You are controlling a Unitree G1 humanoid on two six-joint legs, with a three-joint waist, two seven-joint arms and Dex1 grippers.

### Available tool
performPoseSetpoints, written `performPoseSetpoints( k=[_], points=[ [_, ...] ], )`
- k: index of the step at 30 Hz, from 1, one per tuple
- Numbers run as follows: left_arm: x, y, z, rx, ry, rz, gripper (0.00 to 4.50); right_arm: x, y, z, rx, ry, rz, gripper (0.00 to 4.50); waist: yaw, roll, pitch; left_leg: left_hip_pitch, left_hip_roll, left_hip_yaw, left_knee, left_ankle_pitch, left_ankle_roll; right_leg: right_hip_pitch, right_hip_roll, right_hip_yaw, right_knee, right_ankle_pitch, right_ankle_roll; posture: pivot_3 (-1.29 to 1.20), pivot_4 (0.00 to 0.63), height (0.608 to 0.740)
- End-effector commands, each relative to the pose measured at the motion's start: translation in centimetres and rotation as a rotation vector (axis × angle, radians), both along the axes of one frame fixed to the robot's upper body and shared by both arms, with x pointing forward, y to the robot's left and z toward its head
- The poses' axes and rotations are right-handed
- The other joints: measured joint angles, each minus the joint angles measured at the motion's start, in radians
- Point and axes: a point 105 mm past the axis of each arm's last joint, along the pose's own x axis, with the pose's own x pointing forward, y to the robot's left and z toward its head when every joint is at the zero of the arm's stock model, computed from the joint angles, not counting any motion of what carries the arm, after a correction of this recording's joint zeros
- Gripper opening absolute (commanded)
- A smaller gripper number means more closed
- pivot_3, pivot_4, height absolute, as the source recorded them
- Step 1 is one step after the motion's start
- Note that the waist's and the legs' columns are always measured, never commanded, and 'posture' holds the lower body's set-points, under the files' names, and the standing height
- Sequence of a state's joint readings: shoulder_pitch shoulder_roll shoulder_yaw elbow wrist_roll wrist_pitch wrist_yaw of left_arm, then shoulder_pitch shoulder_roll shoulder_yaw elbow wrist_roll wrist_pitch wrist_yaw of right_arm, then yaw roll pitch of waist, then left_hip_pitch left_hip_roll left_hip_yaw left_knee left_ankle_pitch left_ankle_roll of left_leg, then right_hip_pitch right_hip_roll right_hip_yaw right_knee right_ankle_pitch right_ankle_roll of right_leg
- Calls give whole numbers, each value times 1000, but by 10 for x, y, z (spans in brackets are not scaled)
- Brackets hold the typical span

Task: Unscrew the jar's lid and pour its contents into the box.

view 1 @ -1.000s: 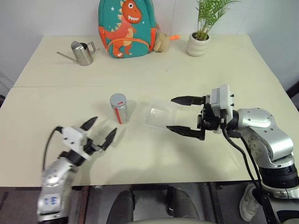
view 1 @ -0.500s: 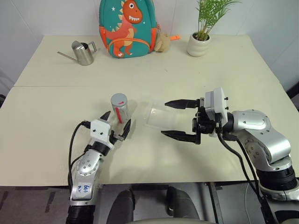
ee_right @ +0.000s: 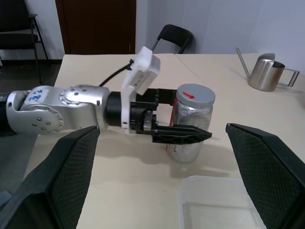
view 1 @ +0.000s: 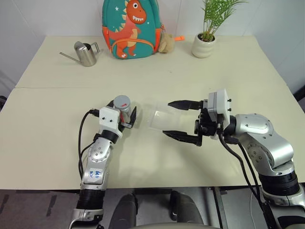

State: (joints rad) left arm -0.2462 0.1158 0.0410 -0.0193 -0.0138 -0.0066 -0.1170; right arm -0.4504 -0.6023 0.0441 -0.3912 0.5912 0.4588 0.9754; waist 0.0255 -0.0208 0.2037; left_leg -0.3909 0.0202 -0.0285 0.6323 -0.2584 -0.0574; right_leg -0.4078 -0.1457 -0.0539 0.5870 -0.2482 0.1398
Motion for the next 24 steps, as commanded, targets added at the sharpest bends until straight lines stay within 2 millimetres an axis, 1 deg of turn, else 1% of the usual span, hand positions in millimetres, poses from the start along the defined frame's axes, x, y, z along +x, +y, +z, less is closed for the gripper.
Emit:
performPoseSetpoints(
  k=[1,5,6,7,10,11,13,15,19,22,24],
  points=[
    [0,-1,8,-11,-30,1,3579,-5,1,7,18,-47,6,4500,-1,0,0,0,0,0,0,0,0,0,0,0,0,0,0,0,150,740],
    [-1,-1,7,-5,-30,-12,2262,-4,0,7,25,-52,-4,4500,0,0,0,0,0,0,0,0,0,0,0,0,0,0,0,0,150,740],
    [0,-1,8,-6,-31,-12,2025,-3,0,7,28,-53,-6,4500,0,0,0,0,0,0,0,0,0,0,0,0,0,0,0,0,150,740],
    [0,0,9,-7,-40,-15,1910,-3,0,7,30,-53,-8,4500,0,0,0,0,0,0,0,0,0,0,0,0,0,0,0,0,150,740],
    [-2,-4,21,-66,-75,-104,1911,-1,-1,7,45,-50,-20,4500,0,0,0,0,0,0,0,0,0,0,0,0,0,0,0,0,150,740],
    [-2,-4,26,-69,-82,-144,1911,2,0,13,85,-34,-35,4500,0,0,0,0,0,0,0,0,0,0,0,0,0,0,0,0,150,740],
    [-3,-1,38,-78,-83,-247,1911,10,4,32,173,-4,-68,4500,-5,0,0,0,0,0,0,0,0,0,0,0,0,0,0,0,150,740],
    [-5,5,48,-51,-83,-334,1911,13,11,43,175,-7,-67,4500,-10,0,0,0,1,2,0,0,0,-2,0,0,1,1,-2,0,150,740],
    [-16,10,63,8,-34,-571,1911,24,36,57,161,26,-69,4500,-18,0,0,0,3,1,0,1,0,-2,2,0,1,2,-3,0,150,740],
    [-25,8,67,60,2,-688,1911,28,54,62,162,62,-64,4500,-26,0,0,0,6,2,-1,1,-1,-2,5,0,4,1,-4,0,150,740],
    [-28,4,68,78,8,-728,1911,28,66,63,151,66,-48,4500,-25,0,0,-1,7,1,-2,0,-1,-2,7,1,3,1,-4,0,150,740]
  ],
)
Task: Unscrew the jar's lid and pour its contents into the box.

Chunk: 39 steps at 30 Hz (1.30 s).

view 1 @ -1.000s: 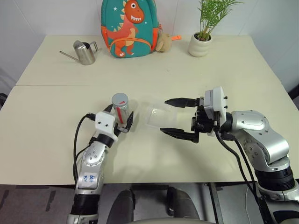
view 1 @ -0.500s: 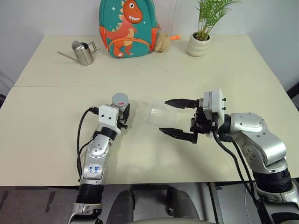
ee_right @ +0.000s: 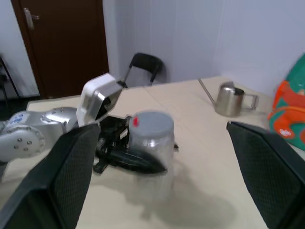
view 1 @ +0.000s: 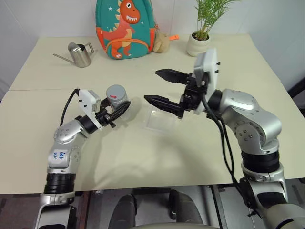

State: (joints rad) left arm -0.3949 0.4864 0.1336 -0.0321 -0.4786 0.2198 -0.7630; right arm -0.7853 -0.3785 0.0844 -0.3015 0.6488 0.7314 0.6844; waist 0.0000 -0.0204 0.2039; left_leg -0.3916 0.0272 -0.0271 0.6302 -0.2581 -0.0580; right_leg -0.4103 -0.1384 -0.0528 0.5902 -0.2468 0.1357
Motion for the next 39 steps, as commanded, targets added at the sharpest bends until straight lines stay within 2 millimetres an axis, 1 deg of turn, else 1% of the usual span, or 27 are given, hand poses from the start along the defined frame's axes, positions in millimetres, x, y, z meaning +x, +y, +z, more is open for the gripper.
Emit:
performPoseSetpoints(
  k=[1,4,7,12,20,23,26,27,30,33,34,36,39],
  points=[
    [-11,-15,13,5,-32,-119,1911,-3,18,5,-12,-10,24,4500,0,0,0,0,0,0,0,0,0,0,0,0,0,0,0,0,150,740],
    [-13,-26,13,-4,-36,-150,1911,-1,36,0,-29,13,37,4500,-2,0,0,-1,1,0,0,-1,0,-1,1,1,-1,0,0,0,150,740],
    [-16,-33,11,-3,-26,-188,1911,3,45,-10,-70,18,40,4500,-3,0,0,-1,2,1,0,-1,0,-2,3,2,-1,0,0,0,150,740],
    [-17,-41,10,-3,-20,-216,1911,9,51,-16,-108,19,41,4500,-3,0,0,-1,3,1,0,-1,0,-2,5,2,0,0,-1,0,150,740],
    [-16,-40,10,-8,-26,-212,1911,15,47,-16,-93,33,21,4500,-3,0,0,-1,4,1,0,-1,0,-2,5,3,0,0,-1,0,150,740],
    [-15,-40,11,-10,-30,-208,1911,13,45,-17,-85,34,27,3896,-3,0,0,-1,4,1,0,-1,0,-2,5,3,0,0,-1,0,150,740],
    [-15,-38,11,-10,-32,-204,1911,8,43,-13,-57,35,49,2898,-3,0,0,-1,4,1,0,-1,0,-2,5,3,0,0,-1,0,150,740],
    [-15,-37,10,-11,-32,-204,1911,6,43,-12,-54,31,68,2617,-3,0,0,-1,4,1,0,-1,0,-2,5,3,0,0,-1,0,150,740],
    [-18,-36,13,-25,-34,-242,1911,-5,41,-14,-82,13,145,2596,-3,0,0,-1,4,1,0,-1,0,-2,5,3,0,0,-1,0,150,740],
    [-29,-39,14,-30,3,-370,1911,-21,37,-17,-152,-37,295,2596,-3,0,0,-1,4,1,0,-1,0,-2,5,3,0,0,-1,0,150,740],
    [-34,-40,14,8,-3,-425,1911,-30,34,-15,-201,-78,387,2596,-3,0,0,-1,4,1,0,-1,0,-2,5,3,0,0,-1,0,150,740],
    [-41,-41,18,51,-9,-526,1911,-41,27,-6,-290,-120,550,2596,-4,2,2,-2,4,1,0,-1,0,-2,5,3,-1,0,-1,0,150,740],
    [-46,-44,32,65,-12,-641,1911,-43,22,7,-375,-154,683,2596,-4,2,2,-1,4,1,1,-1,0,-3,6,3,0,0,-1,0,150,740]
  ],
)
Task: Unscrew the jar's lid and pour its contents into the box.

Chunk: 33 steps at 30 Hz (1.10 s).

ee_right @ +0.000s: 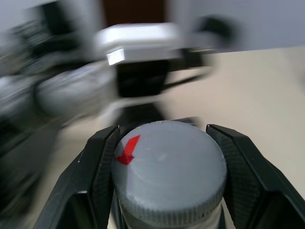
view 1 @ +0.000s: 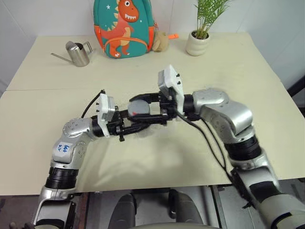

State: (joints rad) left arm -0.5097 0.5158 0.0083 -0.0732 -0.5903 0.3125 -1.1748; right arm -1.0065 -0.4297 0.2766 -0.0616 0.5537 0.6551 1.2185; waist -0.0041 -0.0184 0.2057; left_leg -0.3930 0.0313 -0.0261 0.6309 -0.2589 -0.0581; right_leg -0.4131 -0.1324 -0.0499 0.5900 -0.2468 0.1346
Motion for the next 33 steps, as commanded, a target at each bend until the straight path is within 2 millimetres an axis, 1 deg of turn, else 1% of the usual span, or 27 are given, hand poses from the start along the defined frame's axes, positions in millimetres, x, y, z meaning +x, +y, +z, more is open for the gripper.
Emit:
performPoseSetpoints(
  k=[1,3,5,8,11,12,14,17,21,24,27,33],
  points=[
    [-4,8,21,-22,16,-91,1911,-22,-6,19,-68,-93,257,2596,-1,0,0,1,0,0,0,0,0,0,0,0,0,0,0,0,150,740],
    [-10,5,23,1,24,-150,1911,-21,-7,20,-98,-100,298,2596,-4,0,0,2,1,0,-1,0,0,1,1,0,0,0,-1,0,150,740],
    [-12,3,23,10,20,-170,1911,-18,-6,20,-98,-105,300,2596,-5,0,0,2,1,0,-2,0,0,1,1,0,0,-1,-1,0,150,740],
    [-11,2,24,-11,9,-149,1911,-14,-4,19,-76,-99,282,2596,-3,0,0,-1,1,1,-1,0,0,-2,1,0,0,-1,-1,0,150,740],
    [-9,3,25,-28,4,-120,1911,-10,-4,20,-44,-85,248,2596,0,0,0,-1,1,1,-1,0,-1,-2,1,0,0,-1,-1,0,150,740],
    [-8,4,25,-30,1,-111,1911,-8,-4,22,-35,-52,225,2944,0,0,0,-1,1,1,-1,0,-1,-2,0,0,0,-1,-1,0,150,740],
    [-6,6,26,-41,-2,-88,1911,-3,-5,29,15,-38,182,3606,0,0,0,-1,1,1,-1,0,-1,-2,0,0,0,-1,-1,0,150,740],
    [0,11,28,-58,-13,-35,1911,9,-10,38,86,-76,84,4473,0,0,0,-1,1,1,0,0,-1,-2,0,0,1,-1,-1,0,150,740],
    [11,18,29,-66,-33,48,1911,26,-16,43,145,-121,-71,4473,1,0,0,0,1,1,-1,0,-1,-1,0,0,1,-1,-1,0,150,740],
    [17,20,28,-67,-41,85,1911,32,-14,41,153,-125,-158,4473,1,0,0,0,1,1,-1,0,-1,-1,0,1,1,-1,-1,0,150,740],
    [20,18,27,-66,-41,90,1911,34,-6,36,156,-122,-200,4473,-1,0,0,-1,1,2,-1,0,-1,-2,0,1,0,-1,-1,0,150,740],
    [23,14,26,-65,-39,87,1911,25,11,33,161,-95,-191,4473,0,0,0,-1,1,2,-1,0,-1,-2,0,1,1,-1,-1,0,150,740]
  ],
)
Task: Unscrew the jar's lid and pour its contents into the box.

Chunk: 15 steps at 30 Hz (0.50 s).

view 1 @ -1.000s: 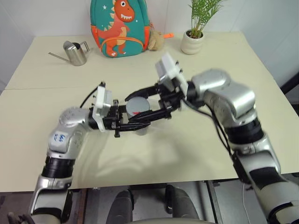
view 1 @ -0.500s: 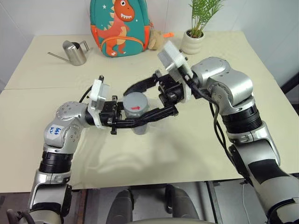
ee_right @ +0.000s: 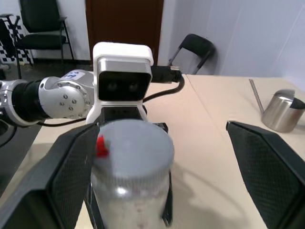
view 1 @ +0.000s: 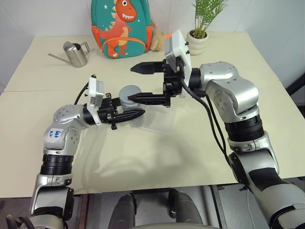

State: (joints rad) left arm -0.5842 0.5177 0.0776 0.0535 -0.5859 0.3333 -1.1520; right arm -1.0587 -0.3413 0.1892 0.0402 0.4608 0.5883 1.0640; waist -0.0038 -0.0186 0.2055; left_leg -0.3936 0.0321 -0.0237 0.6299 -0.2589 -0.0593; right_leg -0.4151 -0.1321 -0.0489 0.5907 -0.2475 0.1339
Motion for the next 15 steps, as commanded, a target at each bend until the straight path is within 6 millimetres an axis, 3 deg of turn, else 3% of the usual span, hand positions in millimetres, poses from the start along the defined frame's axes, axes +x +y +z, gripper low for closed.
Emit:
performPoseSetpoints(
  k=[1,10,15],
  points=[
    [-2,-6,14,-8,-71,-24,1911,-8,9,5,15,-17,12,4473,0,0,0,0,0,0,0,0,0,0,0,0,0,0,0,0,150,740],
    [-3,-9,15,-9,-77,-28,1911,2,19,0,11,-3,-30,4473,0,0,0,0,0,0,0,0,0,0,0,0,0,0,0,0,150,740],
    [-5,-7,15,-4,-81,-26,1911,16,1,9,31,-28,-86,4473,-1,0,0,0,0,0,0,0,0,0,0,0,0,0,0,0,150,740]
  ],
)
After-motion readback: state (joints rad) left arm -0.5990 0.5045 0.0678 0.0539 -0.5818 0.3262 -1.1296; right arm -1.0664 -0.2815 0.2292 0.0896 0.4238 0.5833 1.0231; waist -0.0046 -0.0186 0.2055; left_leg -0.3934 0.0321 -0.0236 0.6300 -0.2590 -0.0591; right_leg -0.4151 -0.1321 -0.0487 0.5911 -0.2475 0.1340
